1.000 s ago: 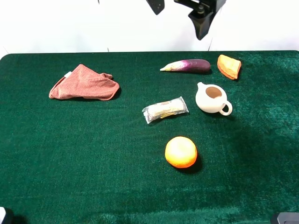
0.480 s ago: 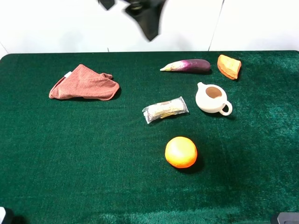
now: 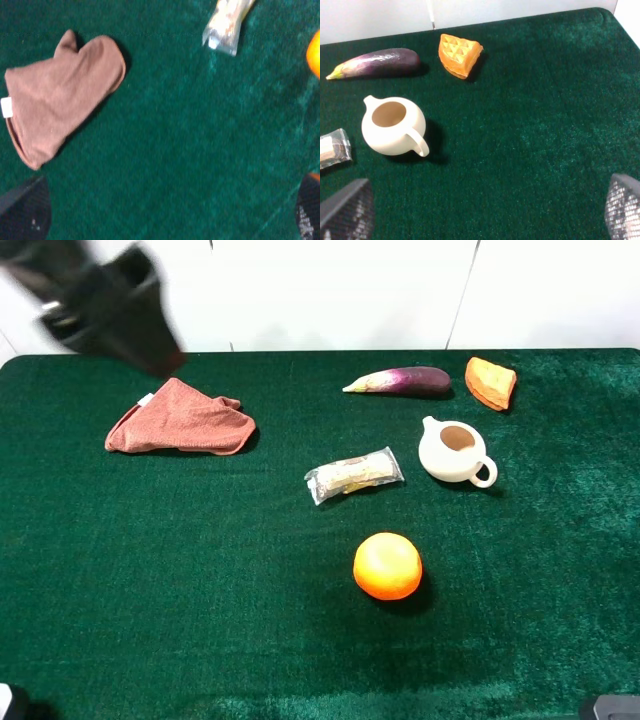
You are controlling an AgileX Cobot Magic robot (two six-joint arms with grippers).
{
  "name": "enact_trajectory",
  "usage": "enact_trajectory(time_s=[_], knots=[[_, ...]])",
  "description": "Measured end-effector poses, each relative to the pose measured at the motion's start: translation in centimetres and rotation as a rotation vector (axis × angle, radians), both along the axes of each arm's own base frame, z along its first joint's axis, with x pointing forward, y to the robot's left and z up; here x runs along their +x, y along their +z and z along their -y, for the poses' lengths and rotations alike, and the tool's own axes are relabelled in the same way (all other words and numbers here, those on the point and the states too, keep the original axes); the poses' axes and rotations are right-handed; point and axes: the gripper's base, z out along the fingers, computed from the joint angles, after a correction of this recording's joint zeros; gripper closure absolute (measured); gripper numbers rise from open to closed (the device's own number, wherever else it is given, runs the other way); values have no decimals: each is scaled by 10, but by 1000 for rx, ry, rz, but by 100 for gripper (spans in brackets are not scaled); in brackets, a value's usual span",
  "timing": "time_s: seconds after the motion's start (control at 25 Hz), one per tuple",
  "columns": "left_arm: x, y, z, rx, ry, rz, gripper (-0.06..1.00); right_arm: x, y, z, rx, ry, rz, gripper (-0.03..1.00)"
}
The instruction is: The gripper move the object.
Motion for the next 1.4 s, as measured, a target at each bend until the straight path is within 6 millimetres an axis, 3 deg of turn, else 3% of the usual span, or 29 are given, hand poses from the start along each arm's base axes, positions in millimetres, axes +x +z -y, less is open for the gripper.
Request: enact_trajectory(time_s=[0.36,0.64,1.04,1.4], knots=[[-51,7,-57,-112,41,68,-5,0,0,0,0,0,0,28],[-88,2,-99,-197,48,138,-5,0,0,0,0,0,0,28],[-114,-36,-145,-224,319,184,-5,0,0,0,0,0,0,28],[-135,-64,-165,-235,606,226,-5,0,0,0,0,0,0,28]])
